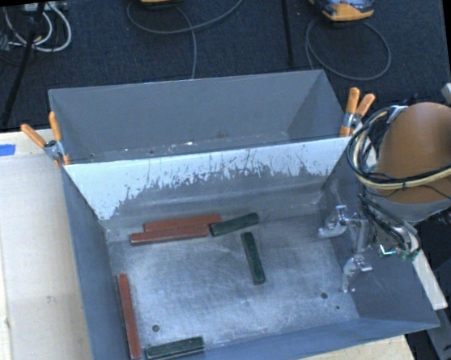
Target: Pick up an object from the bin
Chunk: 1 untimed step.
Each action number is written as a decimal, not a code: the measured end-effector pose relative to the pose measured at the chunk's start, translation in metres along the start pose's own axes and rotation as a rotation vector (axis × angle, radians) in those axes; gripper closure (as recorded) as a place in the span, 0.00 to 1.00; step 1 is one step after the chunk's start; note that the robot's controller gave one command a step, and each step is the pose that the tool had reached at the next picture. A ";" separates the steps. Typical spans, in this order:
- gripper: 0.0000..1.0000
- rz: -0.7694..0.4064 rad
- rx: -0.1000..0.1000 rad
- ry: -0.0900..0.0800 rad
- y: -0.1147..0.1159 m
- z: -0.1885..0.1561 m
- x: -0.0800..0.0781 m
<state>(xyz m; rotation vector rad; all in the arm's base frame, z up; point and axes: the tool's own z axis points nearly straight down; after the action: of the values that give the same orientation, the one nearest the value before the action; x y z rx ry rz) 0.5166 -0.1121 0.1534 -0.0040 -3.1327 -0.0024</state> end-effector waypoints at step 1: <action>0.00 -0.003 0.001 -0.007 0.000 -0.004 -0.002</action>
Offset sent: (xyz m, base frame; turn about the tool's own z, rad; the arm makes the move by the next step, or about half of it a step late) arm 0.0405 -0.0431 -0.0021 0.0008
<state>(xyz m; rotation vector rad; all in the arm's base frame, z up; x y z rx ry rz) 0.5184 -0.1118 0.1576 0.0008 -3.1401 -0.0005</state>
